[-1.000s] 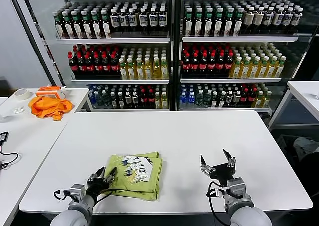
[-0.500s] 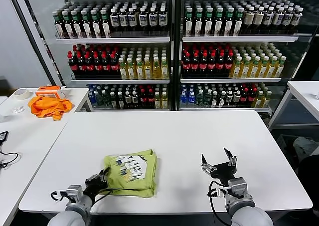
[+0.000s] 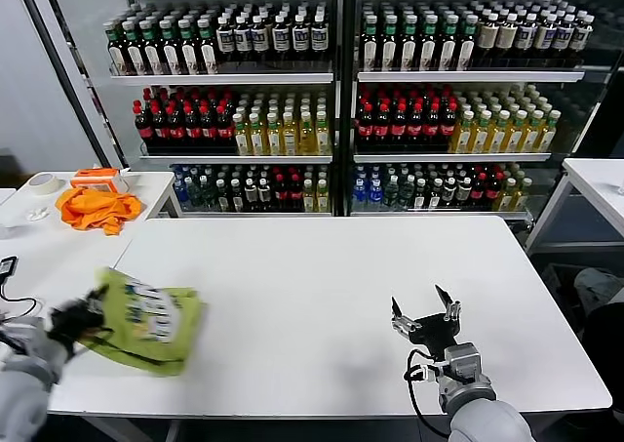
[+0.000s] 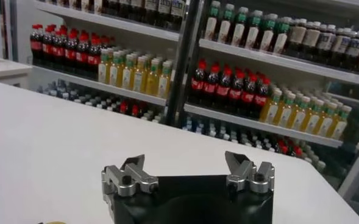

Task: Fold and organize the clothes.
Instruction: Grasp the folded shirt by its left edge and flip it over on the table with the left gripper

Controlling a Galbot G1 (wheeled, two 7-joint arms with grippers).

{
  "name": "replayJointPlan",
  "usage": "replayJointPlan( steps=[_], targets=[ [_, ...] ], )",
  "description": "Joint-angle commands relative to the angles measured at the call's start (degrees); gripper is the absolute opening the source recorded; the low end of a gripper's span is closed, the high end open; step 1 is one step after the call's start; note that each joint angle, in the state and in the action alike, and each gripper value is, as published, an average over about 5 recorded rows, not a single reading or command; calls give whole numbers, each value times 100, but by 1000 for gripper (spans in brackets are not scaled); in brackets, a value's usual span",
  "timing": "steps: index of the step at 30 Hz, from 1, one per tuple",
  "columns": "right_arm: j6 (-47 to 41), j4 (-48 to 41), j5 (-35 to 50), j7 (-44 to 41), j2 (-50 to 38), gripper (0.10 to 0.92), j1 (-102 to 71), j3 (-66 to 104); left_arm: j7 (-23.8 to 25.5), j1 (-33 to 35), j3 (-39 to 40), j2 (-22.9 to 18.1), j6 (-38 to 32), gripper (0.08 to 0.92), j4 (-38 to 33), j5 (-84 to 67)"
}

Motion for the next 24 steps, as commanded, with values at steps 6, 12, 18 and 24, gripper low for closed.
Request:
replayJointPlan(
  steps=[6,12,18,24],
  targets=[
    [-21,21,-36,21,40,823,-96,67,-6,-118,3879,-2371,-70,93,-1186,1049],
    [-21,38,-47,29,40,823,-127,103,62,-512,4190,-2904,-176,93,-749,1400],
    [-10,59,-72,24,40,823,-193,137,8,-983,4057,-3025,-237,93,-410,1369],
    [-27,111,-70,34,2,823,-180,157,-258,-1526,4066,-3363,-388,93,-99,1060]
  ],
)
